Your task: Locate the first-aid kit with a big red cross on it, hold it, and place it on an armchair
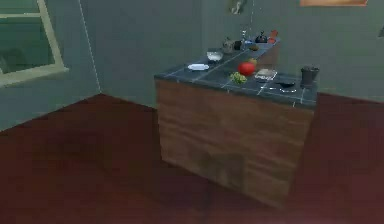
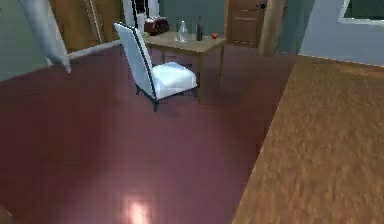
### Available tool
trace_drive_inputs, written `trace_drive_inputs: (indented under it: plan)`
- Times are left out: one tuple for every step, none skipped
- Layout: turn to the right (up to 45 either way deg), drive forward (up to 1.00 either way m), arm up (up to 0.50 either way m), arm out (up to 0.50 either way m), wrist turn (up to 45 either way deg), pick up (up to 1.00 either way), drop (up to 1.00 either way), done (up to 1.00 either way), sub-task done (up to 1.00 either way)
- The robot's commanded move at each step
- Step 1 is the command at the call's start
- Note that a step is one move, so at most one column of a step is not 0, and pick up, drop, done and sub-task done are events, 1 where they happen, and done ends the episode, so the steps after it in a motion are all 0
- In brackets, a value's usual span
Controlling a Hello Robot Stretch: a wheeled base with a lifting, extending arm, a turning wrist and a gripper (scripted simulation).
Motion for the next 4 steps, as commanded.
trace_drive_inputs:
  plan:
    - [-45.0, 0.00, 0.00, 0.00, 0.0, 0.00, 0.00, 0.00, 0.00]
    - [-27.0, 0.00, 0.00, 0.00, 0.0, 0.00, 0.00, 0.00, 0.00]
    - [0.0, 1.00, 0.00, 0.00, 0.0, 0.00, 0.00, 0.00, 0.00]
    - [-3.0, 0.00, 0.00, 0.00, 0.0, 0.00, 0.00, 0.00, 0.00]
